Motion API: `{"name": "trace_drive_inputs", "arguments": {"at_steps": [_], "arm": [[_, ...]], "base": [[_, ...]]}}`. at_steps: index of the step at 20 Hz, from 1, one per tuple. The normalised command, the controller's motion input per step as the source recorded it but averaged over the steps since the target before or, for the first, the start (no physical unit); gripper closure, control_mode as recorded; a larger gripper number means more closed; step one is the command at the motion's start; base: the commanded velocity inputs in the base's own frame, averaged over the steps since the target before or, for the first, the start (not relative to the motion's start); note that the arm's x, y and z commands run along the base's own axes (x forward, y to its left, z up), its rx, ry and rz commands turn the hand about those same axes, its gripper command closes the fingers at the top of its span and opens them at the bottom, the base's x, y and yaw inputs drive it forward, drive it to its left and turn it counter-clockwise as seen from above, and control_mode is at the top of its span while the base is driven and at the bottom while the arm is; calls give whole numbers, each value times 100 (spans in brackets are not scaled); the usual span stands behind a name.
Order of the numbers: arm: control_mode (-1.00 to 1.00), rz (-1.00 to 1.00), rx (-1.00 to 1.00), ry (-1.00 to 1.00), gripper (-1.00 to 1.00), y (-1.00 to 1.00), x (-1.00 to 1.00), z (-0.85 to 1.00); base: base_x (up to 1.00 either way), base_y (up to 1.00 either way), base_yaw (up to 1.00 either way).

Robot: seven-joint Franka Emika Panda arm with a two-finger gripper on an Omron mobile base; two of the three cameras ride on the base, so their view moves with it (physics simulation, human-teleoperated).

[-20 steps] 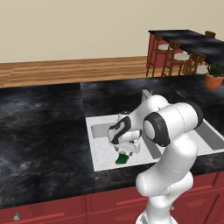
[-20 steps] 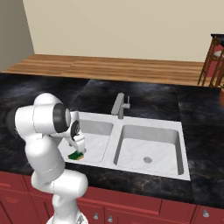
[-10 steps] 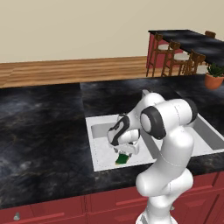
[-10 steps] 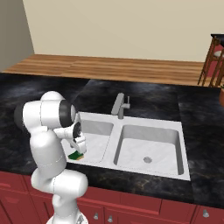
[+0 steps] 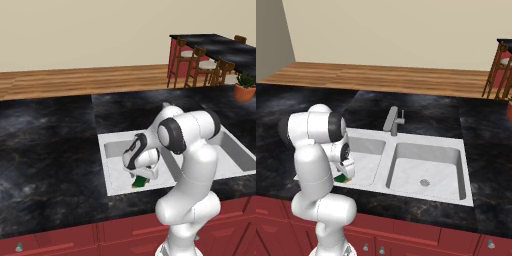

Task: Pick up the dish brush and sponge from the sink, and place them back in the cabinet, and close the cabinet door.

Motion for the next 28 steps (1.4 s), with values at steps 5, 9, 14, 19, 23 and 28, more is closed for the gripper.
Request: {"name": "trace_drive_inputs", "arguments": {"at_steps": [5, 9, 14, 19, 23, 28], "arm": [[-100, 0, 0, 0, -100, 0, 3, -16], [-100, 0, 0, 0, -100, 0, 3, -14], [-100, 0, 0, 0, -100, 0, 3, -13], [-100, 0, 0, 0, -100, 2, 1, -16], [-100, 0, 0, 0, 100, 5, 0, -18], [-100, 0, 0, 0, 100, 5, 0, -5]], "base": [[0, 0, 0], [0, 0, 0], [0, 0, 0], [0, 0, 0], [0, 0, 0], [0, 0, 0]]}}
